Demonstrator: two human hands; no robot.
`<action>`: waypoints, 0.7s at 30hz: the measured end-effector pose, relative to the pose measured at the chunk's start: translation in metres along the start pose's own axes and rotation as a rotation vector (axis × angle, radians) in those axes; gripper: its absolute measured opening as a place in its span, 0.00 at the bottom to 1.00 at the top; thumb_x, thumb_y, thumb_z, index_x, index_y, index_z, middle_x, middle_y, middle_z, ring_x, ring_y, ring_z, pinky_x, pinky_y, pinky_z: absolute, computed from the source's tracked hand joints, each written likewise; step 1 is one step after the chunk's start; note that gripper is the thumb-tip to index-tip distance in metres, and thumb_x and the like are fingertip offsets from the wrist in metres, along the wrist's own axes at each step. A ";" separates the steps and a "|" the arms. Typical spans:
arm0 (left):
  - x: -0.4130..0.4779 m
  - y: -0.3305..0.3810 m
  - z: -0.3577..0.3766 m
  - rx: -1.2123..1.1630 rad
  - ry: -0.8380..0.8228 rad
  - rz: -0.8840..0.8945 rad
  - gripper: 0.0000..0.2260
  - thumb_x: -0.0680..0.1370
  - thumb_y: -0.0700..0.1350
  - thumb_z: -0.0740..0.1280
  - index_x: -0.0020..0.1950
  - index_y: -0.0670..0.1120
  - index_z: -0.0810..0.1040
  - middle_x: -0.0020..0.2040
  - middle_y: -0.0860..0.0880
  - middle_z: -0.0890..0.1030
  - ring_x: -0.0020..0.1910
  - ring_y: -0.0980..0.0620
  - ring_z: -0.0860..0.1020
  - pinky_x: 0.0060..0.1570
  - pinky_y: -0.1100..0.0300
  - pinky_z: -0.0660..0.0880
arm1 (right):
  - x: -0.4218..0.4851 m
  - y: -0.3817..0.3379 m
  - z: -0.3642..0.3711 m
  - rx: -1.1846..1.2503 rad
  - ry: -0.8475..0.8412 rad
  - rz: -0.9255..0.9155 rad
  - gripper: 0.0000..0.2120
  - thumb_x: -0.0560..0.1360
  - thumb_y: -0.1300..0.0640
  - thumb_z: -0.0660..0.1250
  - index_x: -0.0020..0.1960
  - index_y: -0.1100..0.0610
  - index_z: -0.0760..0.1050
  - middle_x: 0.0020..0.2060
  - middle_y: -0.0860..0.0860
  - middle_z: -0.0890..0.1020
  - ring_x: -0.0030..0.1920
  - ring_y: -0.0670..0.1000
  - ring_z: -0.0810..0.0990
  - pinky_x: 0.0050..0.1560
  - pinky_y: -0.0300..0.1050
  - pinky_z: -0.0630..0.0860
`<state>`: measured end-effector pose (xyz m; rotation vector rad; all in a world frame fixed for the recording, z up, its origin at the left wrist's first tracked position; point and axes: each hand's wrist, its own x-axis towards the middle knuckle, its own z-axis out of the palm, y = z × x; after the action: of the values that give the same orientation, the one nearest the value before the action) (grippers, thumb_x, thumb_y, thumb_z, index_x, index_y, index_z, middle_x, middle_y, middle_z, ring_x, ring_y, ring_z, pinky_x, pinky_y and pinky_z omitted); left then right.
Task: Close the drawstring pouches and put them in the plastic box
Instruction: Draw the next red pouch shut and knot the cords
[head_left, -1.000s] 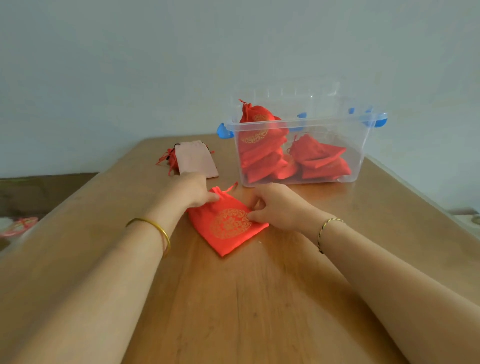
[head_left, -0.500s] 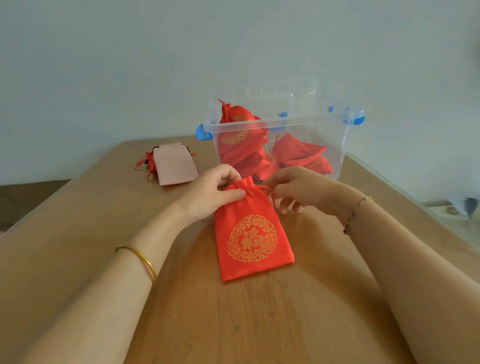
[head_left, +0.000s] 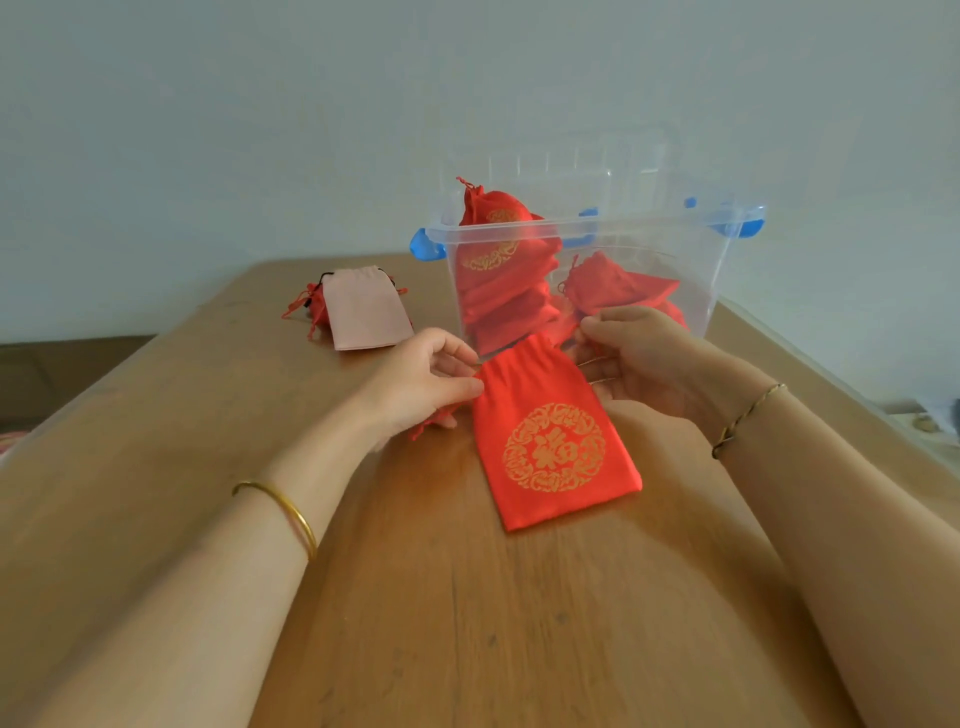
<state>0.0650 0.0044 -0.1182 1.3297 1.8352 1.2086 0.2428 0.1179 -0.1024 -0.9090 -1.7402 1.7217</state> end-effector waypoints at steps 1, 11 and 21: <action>-0.001 0.000 -0.002 -0.021 -0.003 -0.043 0.11 0.73 0.38 0.70 0.53 0.44 0.73 0.45 0.47 0.78 0.38 0.53 0.79 0.26 0.65 0.73 | 0.000 0.000 0.000 0.021 0.020 -0.002 0.12 0.80 0.60 0.55 0.39 0.58 0.70 0.30 0.51 0.77 0.24 0.46 0.76 0.24 0.35 0.73; -0.004 0.001 -0.011 0.097 -0.041 -0.114 0.09 0.71 0.37 0.71 0.49 0.43 0.76 0.37 0.46 0.80 0.33 0.53 0.77 0.26 0.64 0.70 | 0.000 -0.001 -0.001 0.088 0.057 -0.044 0.12 0.80 0.59 0.55 0.40 0.58 0.71 0.23 0.48 0.78 0.24 0.45 0.77 0.26 0.36 0.75; 0.006 -0.015 -0.015 0.446 0.212 0.049 0.08 0.75 0.38 0.66 0.40 0.51 0.78 0.37 0.54 0.76 0.39 0.50 0.76 0.39 0.57 0.73 | 0.005 0.006 -0.014 -0.426 0.298 -0.253 0.10 0.76 0.64 0.60 0.37 0.61 0.74 0.29 0.54 0.76 0.26 0.49 0.73 0.25 0.35 0.69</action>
<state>0.0438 0.0035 -0.1248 1.5331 2.3354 1.0315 0.2504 0.1303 -0.1081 -1.0086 -1.9479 1.0151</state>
